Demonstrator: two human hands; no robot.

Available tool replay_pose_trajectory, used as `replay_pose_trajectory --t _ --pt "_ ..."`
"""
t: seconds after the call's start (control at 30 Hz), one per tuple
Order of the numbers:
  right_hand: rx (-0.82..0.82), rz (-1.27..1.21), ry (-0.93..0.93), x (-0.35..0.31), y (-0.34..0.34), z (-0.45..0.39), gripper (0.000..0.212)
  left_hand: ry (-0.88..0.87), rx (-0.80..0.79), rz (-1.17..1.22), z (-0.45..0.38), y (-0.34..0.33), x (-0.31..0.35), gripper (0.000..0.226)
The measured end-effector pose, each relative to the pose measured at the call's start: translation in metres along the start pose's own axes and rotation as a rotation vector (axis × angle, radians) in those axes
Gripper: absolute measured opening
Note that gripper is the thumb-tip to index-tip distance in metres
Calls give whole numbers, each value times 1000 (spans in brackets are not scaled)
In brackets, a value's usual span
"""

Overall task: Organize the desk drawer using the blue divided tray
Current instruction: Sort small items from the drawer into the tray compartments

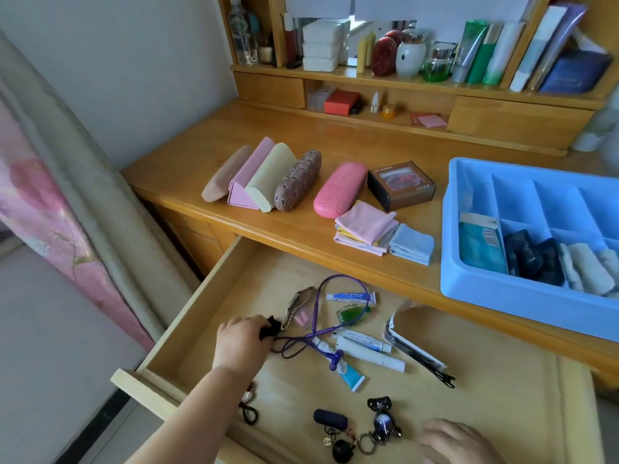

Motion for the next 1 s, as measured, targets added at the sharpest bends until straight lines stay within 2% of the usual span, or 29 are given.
replay_pose_trajectory --t 0.07,0.13,0.2,0.3,0.37,0.43,0.53,0.63,0.7,0.77,0.87,1.0 --pt "-6 -116 -25 -15 5 -2 45 147 60 329 8 18 -2 9" --pt "45 -257 -104 -30 8 -4 24 306 119 653 19 37 2 14" --pt "-10 -588 -302 -46 11 -10 18 332 84 821 37 51 19 12" --pt "-15 -1137 -406 -68 19 -25 38 161 -262 1118 76 54 72 16" --pt "-46 -1342 -417 -77 24 -30 41 59 -456 1221 98 47 104 22" --pt "-31 -1283 -447 -75 29 -30 35 38 -525 1251 108 42 122 25" --pt "-54 -1226 -512 -60 43 -20 11 162 -597 1424 106 43 131 15" --pt "-91 -1199 -536 -45 52 -9 13 171 -732 1555 101 43 132 27" --pt "-22 -1259 -607 -38 53 -3 13 95 -794 1553 101 42 134 47" --pt "52 -1405 -708 -32 53 0 12 60 -774 1414 102 39 138 57" --pt "107 -1544 -764 -27 55 6 14 9 -636 1106 104 32 147 61" --pt "250 -1513 -766 -19 59 15 12 -135 -489 735 111 30 161 63"
Point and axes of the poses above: each hand's wrist, its own z-axis away from the middle knuckle, its own y-axis out of the back of the hand, x = y × z, the point moved 1 cm from there along -z, towards the middle knuckle, and after that the axes turned 6 degrees about -z, right-handed, at the moved point
